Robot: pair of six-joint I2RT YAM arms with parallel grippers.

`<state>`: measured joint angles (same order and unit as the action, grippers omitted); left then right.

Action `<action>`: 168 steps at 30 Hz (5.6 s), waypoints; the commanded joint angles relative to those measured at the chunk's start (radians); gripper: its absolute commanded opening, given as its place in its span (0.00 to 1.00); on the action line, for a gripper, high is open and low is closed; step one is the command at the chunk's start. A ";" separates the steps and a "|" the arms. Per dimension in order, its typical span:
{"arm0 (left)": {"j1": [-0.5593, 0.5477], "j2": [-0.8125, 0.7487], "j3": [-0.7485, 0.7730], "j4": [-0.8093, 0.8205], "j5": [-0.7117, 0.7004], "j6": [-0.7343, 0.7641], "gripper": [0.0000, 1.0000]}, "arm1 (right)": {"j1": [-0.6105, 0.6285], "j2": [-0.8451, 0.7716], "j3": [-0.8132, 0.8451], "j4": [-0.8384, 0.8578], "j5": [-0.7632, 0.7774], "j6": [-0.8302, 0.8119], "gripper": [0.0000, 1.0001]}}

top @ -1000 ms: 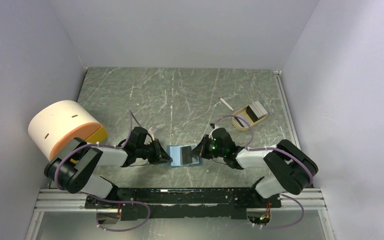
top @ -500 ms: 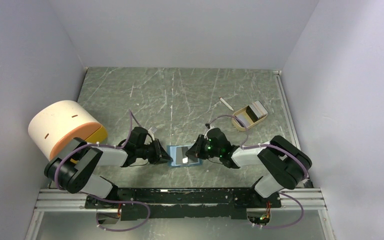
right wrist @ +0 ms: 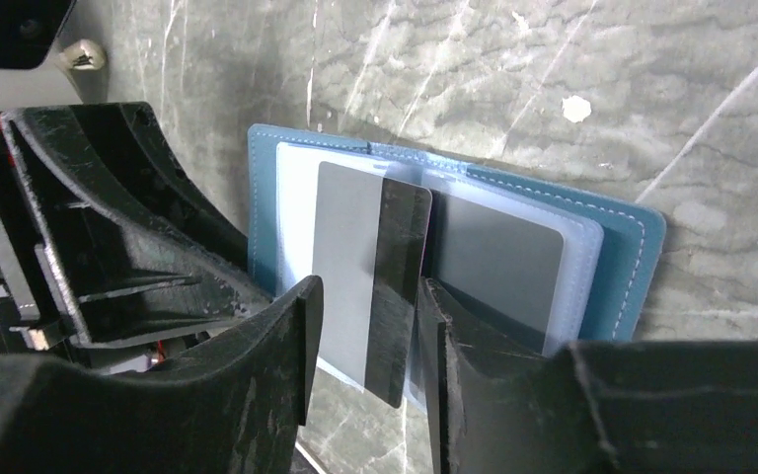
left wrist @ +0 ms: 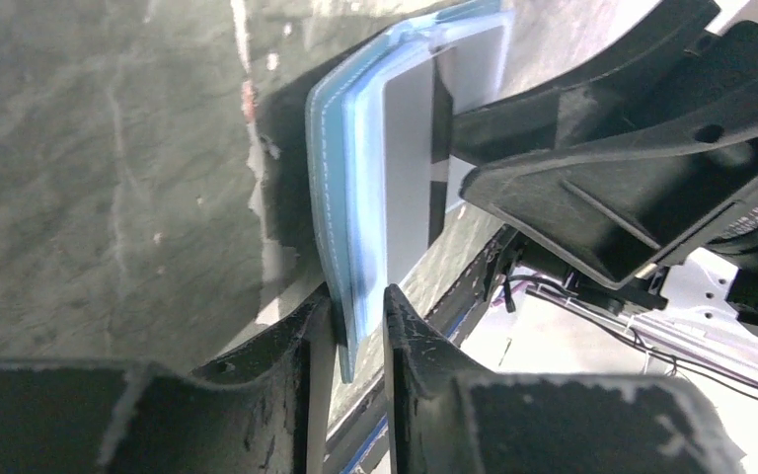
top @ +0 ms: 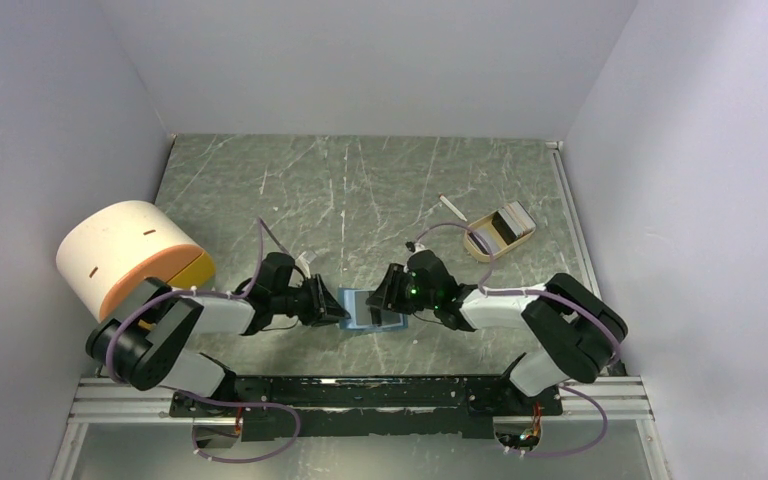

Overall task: Put the credit cards into the card holder
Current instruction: Insert the credit card into the card holder, then pick up the credit card from the storage box.

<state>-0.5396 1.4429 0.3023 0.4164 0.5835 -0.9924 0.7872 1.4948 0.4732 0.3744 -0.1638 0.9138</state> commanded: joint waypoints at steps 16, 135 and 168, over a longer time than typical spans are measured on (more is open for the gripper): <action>-0.006 0.036 -0.038 0.232 0.100 -0.058 0.26 | 0.026 0.102 -0.017 0.222 -0.124 0.053 0.39; -0.009 0.198 0.529 -0.574 0.089 0.290 0.11 | -0.132 -0.184 0.087 -0.411 0.194 -0.343 0.49; 0.042 0.211 0.459 -0.532 0.194 0.341 0.26 | -0.582 0.194 0.656 -0.721 0.785 -1.063 0.73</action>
<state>-0.5060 1.6638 0.7811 -0.1173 0.7429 -0.6678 0.2150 1.6508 1.0889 -0.3435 0.5335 -0.0605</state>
